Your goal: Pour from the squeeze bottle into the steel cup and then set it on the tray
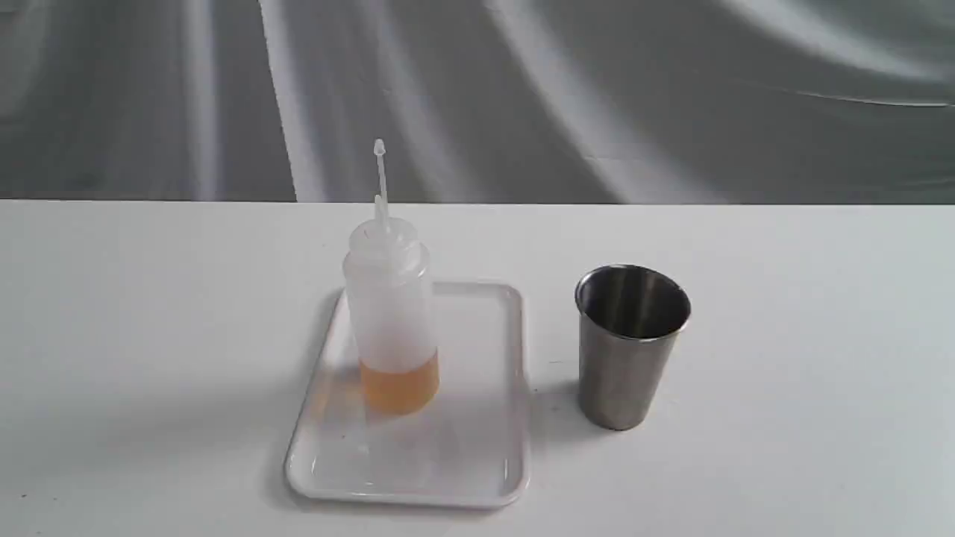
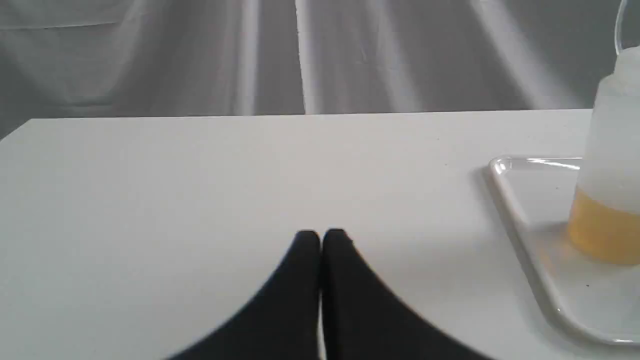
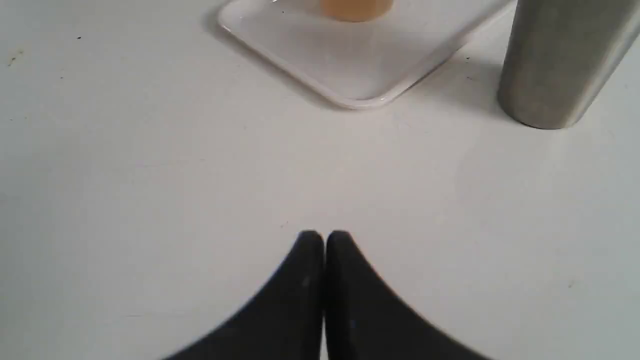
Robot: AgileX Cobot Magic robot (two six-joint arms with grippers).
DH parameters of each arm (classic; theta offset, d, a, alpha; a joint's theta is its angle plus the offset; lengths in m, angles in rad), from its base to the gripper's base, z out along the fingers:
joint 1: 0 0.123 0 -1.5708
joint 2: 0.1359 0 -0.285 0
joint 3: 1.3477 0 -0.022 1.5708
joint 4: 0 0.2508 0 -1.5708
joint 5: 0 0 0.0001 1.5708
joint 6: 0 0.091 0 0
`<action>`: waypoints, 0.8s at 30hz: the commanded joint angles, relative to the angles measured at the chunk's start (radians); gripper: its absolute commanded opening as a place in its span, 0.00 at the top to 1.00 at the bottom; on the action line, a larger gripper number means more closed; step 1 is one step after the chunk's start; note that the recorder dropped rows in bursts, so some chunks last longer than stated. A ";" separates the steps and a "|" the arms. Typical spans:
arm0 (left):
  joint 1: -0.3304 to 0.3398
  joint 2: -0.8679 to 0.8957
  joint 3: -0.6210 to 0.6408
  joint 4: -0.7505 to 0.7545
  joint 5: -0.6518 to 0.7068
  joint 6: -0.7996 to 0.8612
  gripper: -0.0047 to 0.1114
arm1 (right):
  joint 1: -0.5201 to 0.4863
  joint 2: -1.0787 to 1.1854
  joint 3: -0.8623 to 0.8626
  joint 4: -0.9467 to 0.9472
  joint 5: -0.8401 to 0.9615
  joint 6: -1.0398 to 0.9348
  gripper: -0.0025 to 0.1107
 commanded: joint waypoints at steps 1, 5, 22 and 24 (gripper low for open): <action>-0.008 -0.003 0.004 -0.001 -0.008 -0.005 0.96 | -0.004 -0.006 0.003 -0.008 -0.003 0.002 0.98; -0.008 -0.003 0.004 -0.001 -0.008 -0.001 0.96 | -0.004 -0.006 0.003 -0.008 -0.003 0.002 0.98; -0.008 -0.003 0.004 -0.001 -0.008 -0.004 0.96 | -0.177 -0.163 0.003 -0.008 -0.003 0.005 0.98; -0.008 -0.003 0.004 -0.001 -0.008 -0.004 0.96 | -0.216 -0.197 0.003 -0.008 -0.003 0.005 0.98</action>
